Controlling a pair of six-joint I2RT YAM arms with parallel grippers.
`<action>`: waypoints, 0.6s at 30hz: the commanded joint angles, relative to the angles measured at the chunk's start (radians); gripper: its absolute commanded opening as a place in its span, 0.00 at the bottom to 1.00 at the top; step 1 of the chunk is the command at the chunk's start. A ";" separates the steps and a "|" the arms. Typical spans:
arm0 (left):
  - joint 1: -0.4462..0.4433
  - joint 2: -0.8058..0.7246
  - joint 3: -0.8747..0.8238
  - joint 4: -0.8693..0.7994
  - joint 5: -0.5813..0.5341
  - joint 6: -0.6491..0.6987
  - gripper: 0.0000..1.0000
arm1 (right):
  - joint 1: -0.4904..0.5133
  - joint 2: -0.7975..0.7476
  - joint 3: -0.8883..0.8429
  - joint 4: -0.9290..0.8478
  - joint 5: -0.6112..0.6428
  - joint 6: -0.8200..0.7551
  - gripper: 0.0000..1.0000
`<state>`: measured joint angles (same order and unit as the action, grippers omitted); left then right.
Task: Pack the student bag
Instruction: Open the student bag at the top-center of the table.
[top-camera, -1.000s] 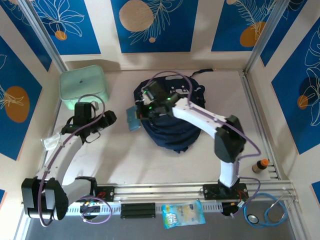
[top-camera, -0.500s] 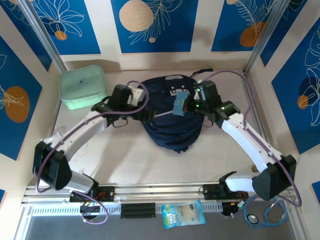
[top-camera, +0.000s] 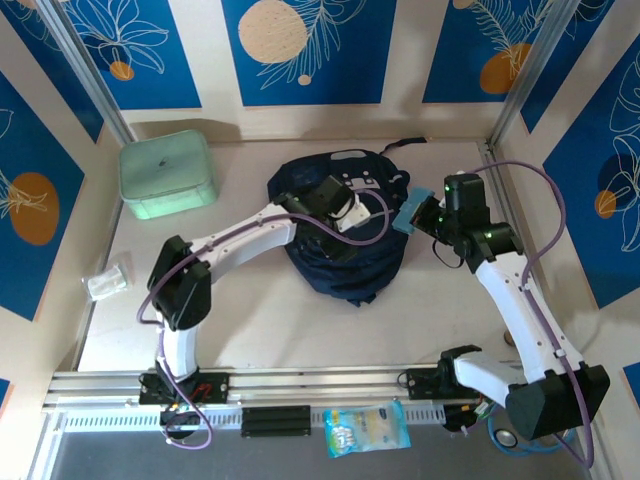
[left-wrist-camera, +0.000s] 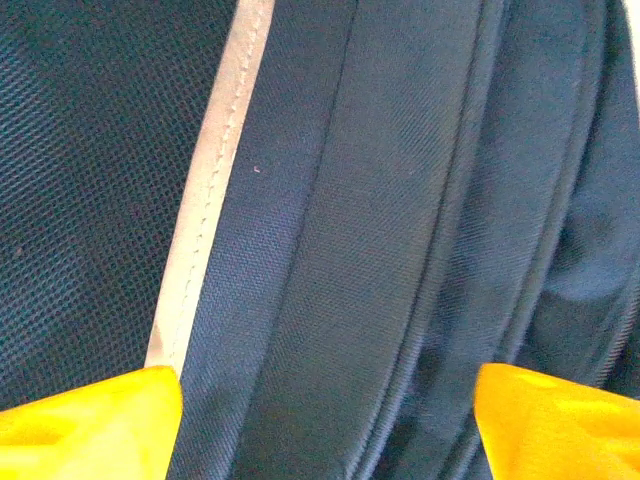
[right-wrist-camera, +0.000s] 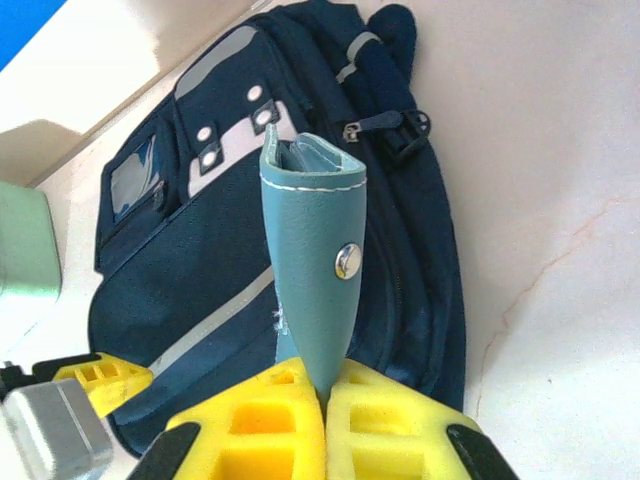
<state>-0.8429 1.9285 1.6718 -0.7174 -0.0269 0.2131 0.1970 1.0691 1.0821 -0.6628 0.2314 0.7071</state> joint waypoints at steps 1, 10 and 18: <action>-0.010 0.039 0.071 -0.079 -0.054 0.057 0.67 | -0.017 -0.023 0.002 -0.010 -0.023 0.004 0.06; 0.002 0.091 0.220 -0.185 -0.079 -0.020 0.37 | -0.020 -0.034 -0.006 -0.017 0.025 0.034 0.07; 0.048 0.051 0.234 -0.176 0.080 -0.083 0.19 | -0.021 -0.047 -0.010 -0.021 0.043 0.053 0.07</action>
<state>-0.8268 2.0193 1.8656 -0.8917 -0.0010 0.1604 0.1818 1.0531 1.0801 -0.6792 0.2501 0.7372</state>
